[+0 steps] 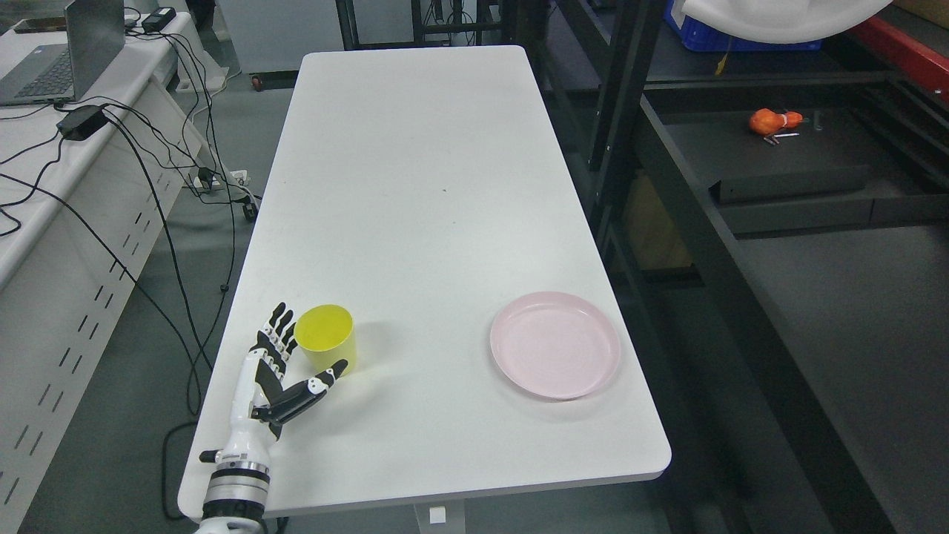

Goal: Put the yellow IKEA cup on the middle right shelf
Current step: 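Reach the left hand toward the yellow cup on the table, then close the left hand around the yellow cup and lift it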

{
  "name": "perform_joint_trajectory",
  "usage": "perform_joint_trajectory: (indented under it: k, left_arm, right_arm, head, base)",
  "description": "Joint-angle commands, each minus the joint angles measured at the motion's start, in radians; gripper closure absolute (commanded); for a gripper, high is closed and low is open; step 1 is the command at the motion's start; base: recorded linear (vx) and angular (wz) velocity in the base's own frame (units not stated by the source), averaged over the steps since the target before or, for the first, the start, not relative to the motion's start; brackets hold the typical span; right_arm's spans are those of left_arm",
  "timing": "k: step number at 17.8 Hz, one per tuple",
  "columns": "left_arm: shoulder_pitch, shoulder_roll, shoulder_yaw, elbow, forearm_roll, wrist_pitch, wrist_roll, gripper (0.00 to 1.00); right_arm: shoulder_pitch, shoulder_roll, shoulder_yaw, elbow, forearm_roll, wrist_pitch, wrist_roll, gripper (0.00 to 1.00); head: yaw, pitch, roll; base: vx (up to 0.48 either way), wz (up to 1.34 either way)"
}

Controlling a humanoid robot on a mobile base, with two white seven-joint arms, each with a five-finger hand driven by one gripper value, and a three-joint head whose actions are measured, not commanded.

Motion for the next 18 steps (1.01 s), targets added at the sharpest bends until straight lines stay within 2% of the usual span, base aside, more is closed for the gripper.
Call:
perform_joint_trajectory:
  k: [1,15,16,18]
  left_arm:
    - [-0.069,0.019,-0.078,0.115,-0.021,0.008,0.001,0.01]
    - [-0.219,0.021,-0.065,0.345,-0.019,0.006,0.001,0.03]
    - [-0.227,0.021,-0.065,0.358,-0.019,0.006,-0.001,0.05]
    - [-0.225,0.019,-0.064,0.363,-0.019,0.005,-0.001,0.16]
  right_arm:
    - [0.014,-0.017,0.017,0.000,-0.025,0.001,-0.001,0.01]
    - [0.014,-0.017,0.017,0.000,-0.025,0.001,-0.001,0.01]
    - [0.014,-0.017,0.017,0.000,-0.025,0.001,-0.001,0.01]
    - [0.014,-0.017,0.017,0.000,-0.025,0.001,-0.001,0.01]
  head:
    - [0.0000,0.000,0.000]
    - [0.0000,0.000,0.000]
    - [0.0000,0.000,0.000]
    - [0.0000,0.000,0.000]
  base:
    - [0.000,0.00]
    - [0.000,0.00]
    - [0.000,0.00]
    - [0.000,0.00]
